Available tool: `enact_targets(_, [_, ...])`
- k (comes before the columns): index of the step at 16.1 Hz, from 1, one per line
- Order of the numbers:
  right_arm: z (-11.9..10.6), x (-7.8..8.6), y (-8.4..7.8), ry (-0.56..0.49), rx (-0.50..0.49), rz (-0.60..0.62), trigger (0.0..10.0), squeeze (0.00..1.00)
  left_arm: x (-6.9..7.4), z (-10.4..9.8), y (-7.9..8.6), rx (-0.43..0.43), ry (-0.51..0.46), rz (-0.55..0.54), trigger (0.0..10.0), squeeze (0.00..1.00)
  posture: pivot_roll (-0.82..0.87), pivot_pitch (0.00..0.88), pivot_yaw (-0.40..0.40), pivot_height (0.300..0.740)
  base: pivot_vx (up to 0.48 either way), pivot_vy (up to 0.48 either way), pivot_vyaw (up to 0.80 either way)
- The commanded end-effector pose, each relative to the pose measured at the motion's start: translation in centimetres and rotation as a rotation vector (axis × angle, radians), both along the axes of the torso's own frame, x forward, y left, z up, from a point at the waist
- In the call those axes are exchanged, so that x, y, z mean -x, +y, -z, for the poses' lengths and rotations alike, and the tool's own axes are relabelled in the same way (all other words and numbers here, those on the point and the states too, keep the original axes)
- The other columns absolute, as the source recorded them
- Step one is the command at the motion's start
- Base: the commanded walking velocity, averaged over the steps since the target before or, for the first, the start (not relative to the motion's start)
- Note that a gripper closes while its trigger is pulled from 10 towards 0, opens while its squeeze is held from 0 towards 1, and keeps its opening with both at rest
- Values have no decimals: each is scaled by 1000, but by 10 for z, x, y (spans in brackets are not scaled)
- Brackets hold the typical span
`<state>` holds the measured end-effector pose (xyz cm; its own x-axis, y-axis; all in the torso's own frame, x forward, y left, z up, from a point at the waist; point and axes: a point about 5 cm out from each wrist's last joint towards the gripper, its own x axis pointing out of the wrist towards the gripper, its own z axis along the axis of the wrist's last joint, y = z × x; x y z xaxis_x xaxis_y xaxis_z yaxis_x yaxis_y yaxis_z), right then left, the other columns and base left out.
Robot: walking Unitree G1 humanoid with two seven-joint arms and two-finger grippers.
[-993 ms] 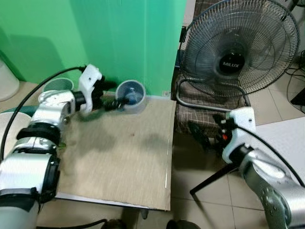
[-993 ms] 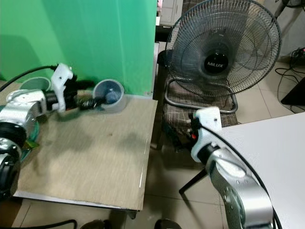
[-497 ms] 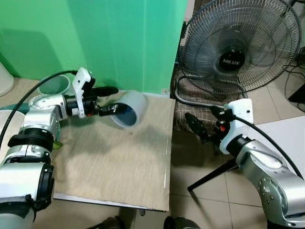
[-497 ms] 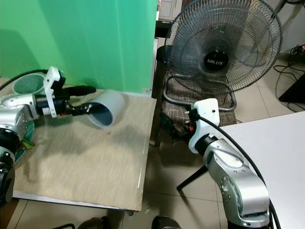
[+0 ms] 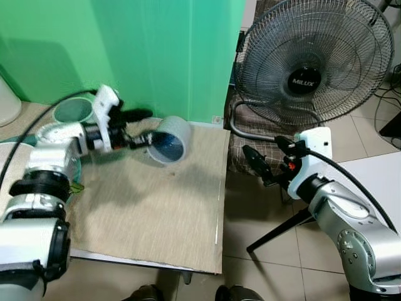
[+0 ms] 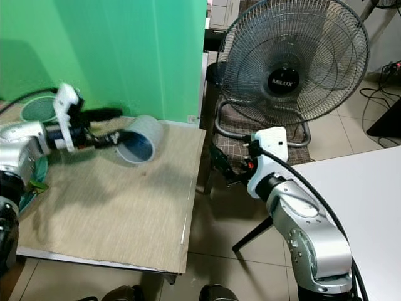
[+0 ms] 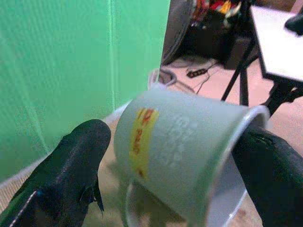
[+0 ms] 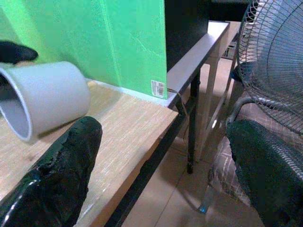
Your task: Setting the table
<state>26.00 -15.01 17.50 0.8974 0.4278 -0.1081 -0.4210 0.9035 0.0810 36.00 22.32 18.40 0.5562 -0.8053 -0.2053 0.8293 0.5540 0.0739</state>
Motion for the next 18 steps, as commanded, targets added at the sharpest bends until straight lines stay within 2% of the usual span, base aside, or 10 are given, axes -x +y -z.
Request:
enact_targets(1, [0,0,-1,-7,-6,-2,10000,0,-1,0,-2,-78,-30,-17,10000,0,-134,82,-41,740,0,0,0])
enact_targets(2, [0,0,-1,-9,-5,-3,10000,0,-3,2,-3,-130,-47,-39,10000,0,-134,81,-41,740,0,0,0])
enact_targets(3, [0,0,-1,-10,-5,-2,10000,0,-3,3,-3,-154,-59,-45,8824,0,-135,77,-38,740,0,0,0])
enact_targets(4, [0,0,-1,-12,-5,-2,10000,0,-4,1,-4,-139,-67,-61,4235,0,-135,75,-39,740,0,0,0])
enact_targets(5, [0,0,-1,-12,-5,-2,10000,0,-5,0,-4,-130,-71,-67,3255,0,-134,74,-39,740,0,0,0])
enact_targets(6, [1,0,-1,-13,-6,-3,10000,0,-5,-2,-5,-118,-79,-64,0,0,-133,74,-41,740,0,0,0])
enact_targets(18, [2,-2,2,-16,-6,-16,10000,0,0,-2,-10,-94,-62,2,0,0,-131,69,-41,740,0,0,0])
